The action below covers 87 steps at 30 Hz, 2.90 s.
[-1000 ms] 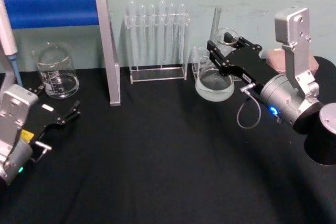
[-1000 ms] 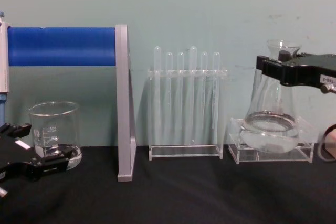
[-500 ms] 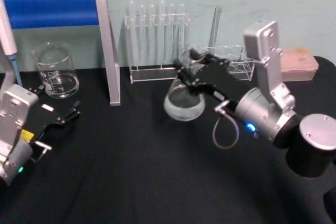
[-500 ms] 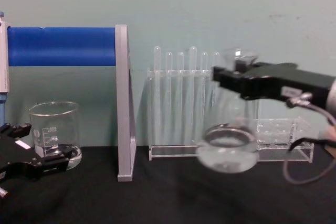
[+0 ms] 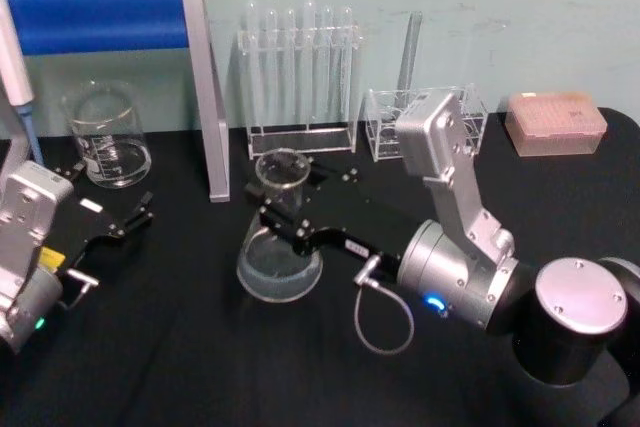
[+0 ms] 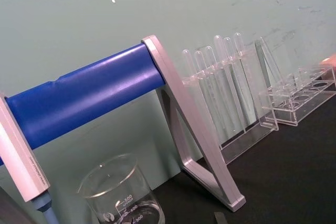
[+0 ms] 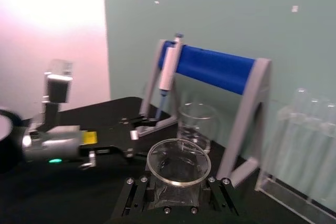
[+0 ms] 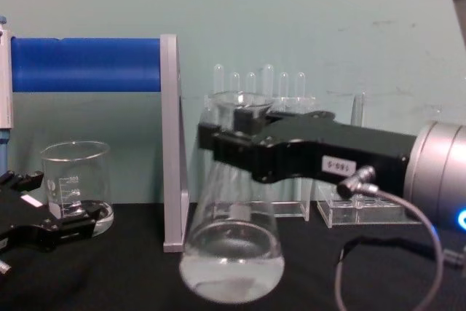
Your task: Grasp the erlenmeyer flask with one hand, shake it three times, then place it back.
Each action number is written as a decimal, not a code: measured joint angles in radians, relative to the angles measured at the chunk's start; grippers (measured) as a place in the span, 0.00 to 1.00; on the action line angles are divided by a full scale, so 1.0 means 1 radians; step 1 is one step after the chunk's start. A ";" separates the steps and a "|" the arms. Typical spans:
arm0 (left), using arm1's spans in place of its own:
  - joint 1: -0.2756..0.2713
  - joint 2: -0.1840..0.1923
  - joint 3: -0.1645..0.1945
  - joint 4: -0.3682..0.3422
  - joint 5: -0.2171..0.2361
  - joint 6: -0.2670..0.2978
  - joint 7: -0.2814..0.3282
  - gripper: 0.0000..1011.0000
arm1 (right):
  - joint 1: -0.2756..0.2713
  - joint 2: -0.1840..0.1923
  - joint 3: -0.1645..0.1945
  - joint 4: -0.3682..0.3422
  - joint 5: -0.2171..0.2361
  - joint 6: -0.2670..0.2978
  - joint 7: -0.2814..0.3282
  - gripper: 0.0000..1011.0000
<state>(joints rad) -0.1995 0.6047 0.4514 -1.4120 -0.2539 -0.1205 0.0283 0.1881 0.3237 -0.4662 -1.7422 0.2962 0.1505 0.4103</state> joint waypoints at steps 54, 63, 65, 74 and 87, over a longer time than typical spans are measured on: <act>0.000 0.000 0.000 0.000 0.000 0.000 0.000 0.99 | 0.090 -0.007 0.201 0.188 -0.027 -0.034 -0.173 0.45; 0.000 0.000 0.000 0.000 0.000 0.000 0.000 0.99 | 0.078 -0.026 0.193 0.169 -0.034 -0.026 -0.145 0.45; 0.000 0.000 0.000 0.000 0.000 0.000 0.000 0.99 | 0.075 -0.028 0.186 0.162 -0.034 -0.023 -0.138 0.45; 0.000 0.000 0.000 0.000 0.000 0.000 0.000 0.99 | 0.049 -0.032 0.135 0.112 -0.022 -0.010 -0.093 0.45; 0.000 0.000 0.000 0.000 0.000 0.000 0.000 0.99 | 0.028 -0.015 0.081 0.072 -0.005 -0.003 -0.062 0.45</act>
<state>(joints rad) -0.1995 0.6047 0.4514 -1.4120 -0.2539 -0.1205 0.0283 0.2164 0.3091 -0.3847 -1.6700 0.2910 0.1473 0.3482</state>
